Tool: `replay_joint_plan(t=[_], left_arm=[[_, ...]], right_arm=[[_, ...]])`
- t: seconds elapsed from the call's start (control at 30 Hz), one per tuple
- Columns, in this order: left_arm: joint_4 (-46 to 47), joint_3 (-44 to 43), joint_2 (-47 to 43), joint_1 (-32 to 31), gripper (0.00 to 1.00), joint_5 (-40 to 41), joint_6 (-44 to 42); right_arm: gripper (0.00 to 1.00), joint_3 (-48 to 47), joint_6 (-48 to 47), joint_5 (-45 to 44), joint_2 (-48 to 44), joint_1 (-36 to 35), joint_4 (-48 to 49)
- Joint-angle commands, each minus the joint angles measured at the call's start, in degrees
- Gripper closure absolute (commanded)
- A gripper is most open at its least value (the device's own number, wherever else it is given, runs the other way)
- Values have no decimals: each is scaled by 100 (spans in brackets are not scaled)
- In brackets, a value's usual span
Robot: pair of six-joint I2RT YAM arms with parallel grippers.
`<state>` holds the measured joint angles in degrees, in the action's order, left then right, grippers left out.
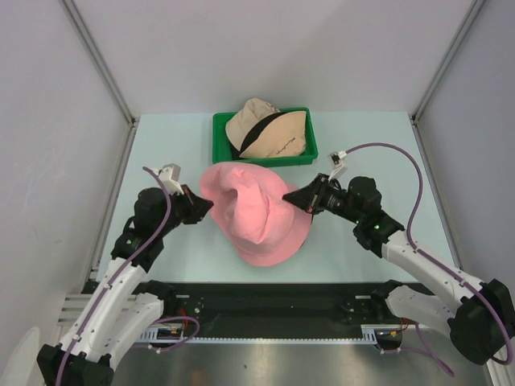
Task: Stack the hats
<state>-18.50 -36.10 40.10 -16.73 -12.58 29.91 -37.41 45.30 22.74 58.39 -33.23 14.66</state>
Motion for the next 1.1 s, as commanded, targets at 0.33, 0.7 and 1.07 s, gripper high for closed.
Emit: replay_joint_plan(t=[0.33,0.7,1.07], left_arm=[[346,-381,86,47,100,-385,23],[462,-275,191,47,100,-456,6],[400,-266,165,56,100,-333,-29]], right_arm=[[90,23,155,-517,-434,-140,-130],[53,50,85,-235,-170,-262,433],[45,-434,-821,-1596,-574,-913,-815]])
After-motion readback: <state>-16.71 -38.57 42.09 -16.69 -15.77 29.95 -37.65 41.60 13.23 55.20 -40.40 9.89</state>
